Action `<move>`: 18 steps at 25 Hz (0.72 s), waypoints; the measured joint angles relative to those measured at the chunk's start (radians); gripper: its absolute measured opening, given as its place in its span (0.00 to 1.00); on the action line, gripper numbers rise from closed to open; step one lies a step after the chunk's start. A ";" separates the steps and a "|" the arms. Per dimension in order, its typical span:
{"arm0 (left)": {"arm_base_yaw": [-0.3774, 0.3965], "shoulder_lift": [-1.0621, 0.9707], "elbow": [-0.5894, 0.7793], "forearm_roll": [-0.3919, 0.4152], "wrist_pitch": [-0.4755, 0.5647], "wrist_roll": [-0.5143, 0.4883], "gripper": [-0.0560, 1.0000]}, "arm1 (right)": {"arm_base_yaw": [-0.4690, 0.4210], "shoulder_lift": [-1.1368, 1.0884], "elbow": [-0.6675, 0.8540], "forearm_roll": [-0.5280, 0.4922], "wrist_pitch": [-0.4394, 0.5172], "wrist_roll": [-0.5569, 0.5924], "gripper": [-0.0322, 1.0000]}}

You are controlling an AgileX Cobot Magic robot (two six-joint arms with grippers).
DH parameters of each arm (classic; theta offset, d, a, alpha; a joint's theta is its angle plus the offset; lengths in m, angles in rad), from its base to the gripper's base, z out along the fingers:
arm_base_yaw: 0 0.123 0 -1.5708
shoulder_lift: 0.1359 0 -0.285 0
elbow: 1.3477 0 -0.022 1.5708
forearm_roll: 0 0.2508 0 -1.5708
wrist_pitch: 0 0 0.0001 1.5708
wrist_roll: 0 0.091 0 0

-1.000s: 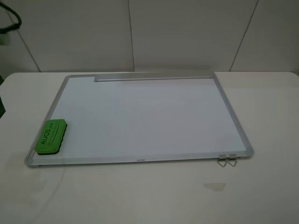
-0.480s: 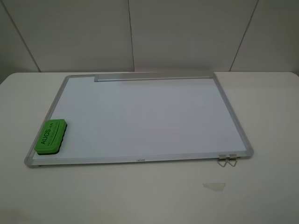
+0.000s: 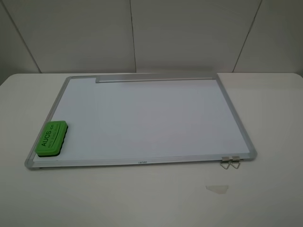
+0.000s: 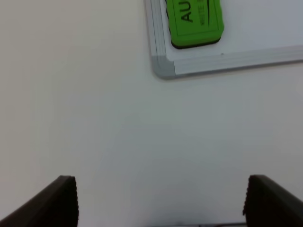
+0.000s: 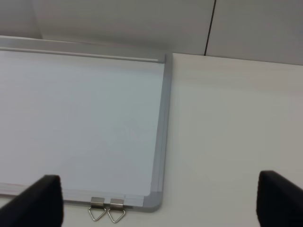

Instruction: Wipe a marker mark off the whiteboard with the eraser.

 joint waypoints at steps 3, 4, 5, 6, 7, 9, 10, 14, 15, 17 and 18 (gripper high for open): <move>0.000 -0.088 0.002 0.000 -0.003 -0.003 0.74 | 0.000 0.000 0.000 0.000 0.000 0.000 0.82; 0.000 -0.119 0.003 0.000 -0.008 -0.003 0.74 | 0.000 0.000 0.000 0.000 0.000 0.000 0.82; 0.000 -0.149 0.005 0.000 -0.018 -0.004 0.74 | 0.000 0.000 0.000 0.000 0.000 0.000 0.82; 0.000 -0.172 0.011 0.000 -0.034 -0.004 0.74 | 0.000 0.000 0.000 0.000 0.000 0.000 0.82; 0.000 -0.197 0.015 0.000 -0.056 -0.007 0.74 | 0.000 0.000 0.000 0.000 0.000 0.000 0.82; 0.000 -0.238 0.036 0.000 -0.104 -0.015 0.74 | 0.000 0.000 0.000 0.000 0.000 0.000 0.82; 0.000 -0.250 0.044 0.000 -0.114 -0.018 0.74 | 0.000 0.000 0.000 0.000 0.000 0.000 0.82; 0.000 -0.295 0.046 0.000 -0.131 -0.022 0.74 | 0.000 0.000 0.000 0.000 0.000 0.000 0.82; 0.000 -0.310 0.047 0.000 -0.132 -0.022 0.74 | 0.000 0.000 0.000 0.000 0.000 0.000 0.82; 0.000 -0.324 0.047 0.000 -0.132 -0.022 0.74 | 0.000 0.000 0.000 0.000 0.000 0.000 0.82; 0.000 -0.325 0.048 0.000 -0.134 -0.022 0.74 | 0.000 0.000 0.000 0.000 0.000 0.000 0.82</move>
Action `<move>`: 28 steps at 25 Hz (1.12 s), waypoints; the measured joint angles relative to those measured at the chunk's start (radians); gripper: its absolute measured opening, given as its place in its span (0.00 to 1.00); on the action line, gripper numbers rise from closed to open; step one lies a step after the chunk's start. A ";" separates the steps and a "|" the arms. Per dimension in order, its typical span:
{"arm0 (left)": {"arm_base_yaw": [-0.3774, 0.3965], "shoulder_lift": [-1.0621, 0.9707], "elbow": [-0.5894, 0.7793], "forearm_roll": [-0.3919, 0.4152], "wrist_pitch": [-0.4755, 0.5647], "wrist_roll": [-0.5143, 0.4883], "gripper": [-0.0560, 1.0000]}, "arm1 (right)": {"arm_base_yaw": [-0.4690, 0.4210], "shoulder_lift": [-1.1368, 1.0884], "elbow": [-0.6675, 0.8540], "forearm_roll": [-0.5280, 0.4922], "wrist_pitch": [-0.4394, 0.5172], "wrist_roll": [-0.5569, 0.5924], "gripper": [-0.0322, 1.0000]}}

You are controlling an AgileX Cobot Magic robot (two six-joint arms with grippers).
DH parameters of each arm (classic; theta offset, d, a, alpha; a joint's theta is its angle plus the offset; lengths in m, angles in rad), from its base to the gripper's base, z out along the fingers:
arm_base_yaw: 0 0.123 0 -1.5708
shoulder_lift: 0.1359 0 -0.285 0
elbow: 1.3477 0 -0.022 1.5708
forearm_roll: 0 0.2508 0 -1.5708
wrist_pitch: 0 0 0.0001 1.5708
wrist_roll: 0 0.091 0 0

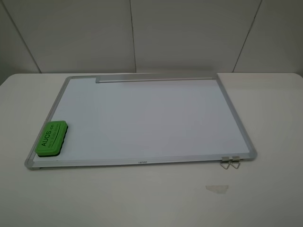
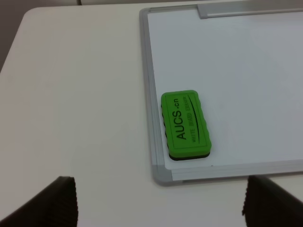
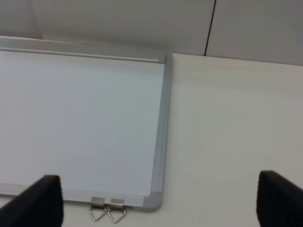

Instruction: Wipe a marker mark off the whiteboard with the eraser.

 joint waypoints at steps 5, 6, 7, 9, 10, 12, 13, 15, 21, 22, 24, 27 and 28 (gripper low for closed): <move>0.000 0.000 0.002 0.000 -0.001 0.000 0.74 | 0.000 0.000 0.000 0.000 0.000 0.000 0.82; 0.000 0.000 0.002 0.000 -0.001 0.000 0.74 | 0.000 0.000 0.000 0.000 0.000 0.000 0.82; 0.000 0.000 0.002 0.000 -0.001 0.000 0.74 | 0.000 0.000 0.000 0.000 0.000 0.000 0.82; 0.000 0.000 0.002 0.000 -0.001 0.000 0.74 | 0.000 0.000 0.000 0.000 0.000 0.000 0.82; 0.000 0.000 0.002 0.000 -0.001 0.000 0.74 | 0.000 0.000 0.000 0.000 0.000 0.000 0.82; 0.000 0.000 0.002 0.000 -0.001 0.000 0.74 | 0.000 0.000 0.000 0.000 0.000 0.000 0.82; 0.000 0.000 0.002 0.000 -0.001 0.000 0.74 | 0.000 0.000 0.000 0.000 0.000 0.000 0.82; 0.000 0.000 0.002 0.000 -0.001 0.000 0.74 | 0.000 0.000 0.000 0.000 0.000 0.000 0.82; 0.000 0.000 0.002 0.000 -0.001 0.000 0.74 | 0.000 0.000 0.000 0.000 0.000 0.000 0.82; 0.000 0.000 0.002 0.000 -0.001 0.000 0.74 | 0.000 0.000 0.000 0.000 0.000 0.000 0.82; 0.000 0.000 0.002 0.000 -0.001 0.000 0.74 | 0.000 0.000 0.000 0.000 0.000 0.000 0.82; 0.000 0.000 0.002 0.000 -0.001 0.000 0.74 | 0.000 0.000 0.000 0.000 0.000 0.000 0.82; 0.000 0.000 0.002 0.000 -0.001 0.000 0.74 | 0.000 0.000 0.000 0.000 0.000 0.000 0.82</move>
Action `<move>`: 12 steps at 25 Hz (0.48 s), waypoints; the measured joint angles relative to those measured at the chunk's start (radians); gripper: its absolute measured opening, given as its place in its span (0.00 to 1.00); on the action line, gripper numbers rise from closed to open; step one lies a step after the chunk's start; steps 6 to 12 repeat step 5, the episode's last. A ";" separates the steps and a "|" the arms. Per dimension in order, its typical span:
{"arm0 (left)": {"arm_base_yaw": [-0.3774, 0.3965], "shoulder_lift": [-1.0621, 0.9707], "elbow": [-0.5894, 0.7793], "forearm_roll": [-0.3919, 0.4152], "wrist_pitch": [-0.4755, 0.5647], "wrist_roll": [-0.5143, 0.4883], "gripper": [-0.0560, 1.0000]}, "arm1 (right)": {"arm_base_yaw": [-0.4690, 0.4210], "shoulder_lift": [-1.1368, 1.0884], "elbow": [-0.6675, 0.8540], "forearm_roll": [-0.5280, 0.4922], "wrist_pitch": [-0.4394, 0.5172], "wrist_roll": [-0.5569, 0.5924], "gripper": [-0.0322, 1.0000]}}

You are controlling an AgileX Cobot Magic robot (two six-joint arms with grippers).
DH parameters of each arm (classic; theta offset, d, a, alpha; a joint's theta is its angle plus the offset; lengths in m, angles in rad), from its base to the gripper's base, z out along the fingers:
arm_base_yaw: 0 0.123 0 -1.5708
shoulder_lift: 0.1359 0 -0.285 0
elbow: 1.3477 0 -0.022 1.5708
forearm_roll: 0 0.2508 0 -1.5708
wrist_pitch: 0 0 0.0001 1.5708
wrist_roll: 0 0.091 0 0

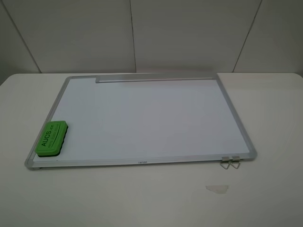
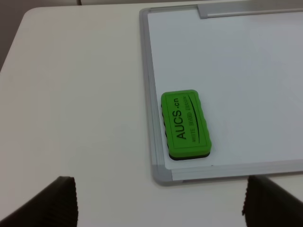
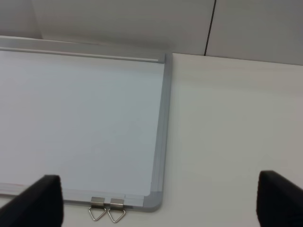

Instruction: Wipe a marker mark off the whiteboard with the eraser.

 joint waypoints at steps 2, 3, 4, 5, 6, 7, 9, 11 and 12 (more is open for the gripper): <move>0.000 0.000 0.000 0.000 0.000 0.000 0.74 | 0.000 0.000 0.000 0.000 0.000 0.000 0.82; 0.000 0.000 0.000 0.000 0.000 0.000 0.74 | 0.000 0.000 0.000 0.000 0.000 0.000 0.82; 0.000 0.000 0.000 0.000 0.000 0.000 0.74 | 0.000 0.000 0.000 0.000 0.000 0.000 0.82; 0.000 0.000 0.000 0.000 0.000 0.000 0.74 | 0.000 0.000 0.000 0.000 0.000 0.000 0.82; 0.000 0.000 0.000 0.000 0.000 0.000 0.74 | 0.000 0.000 0.000 0.000 0.000 0.000 0.82; 0.000 0.000 0.000 0.000 0.000 0.000 0.74 | 0.000 0.000 0.000 0.000 0.000 0.000 0.82; 0.000 0.000 0.000 0.000 0.000 0.000 0.74 | 0.000 0.000 0.000 0.000 0.000 0.000 0.82; 0.000 0.000 0.000 0.000 0.000 0.000 0.74 | 0.000 0.000 0.000 0.000 0.000 0.000 0.82; 0.000 0.000 0.000 0.000 0.000 0.000 0.74 | 0.000 0.000 0.000 0.000 0.000 0.000 0.82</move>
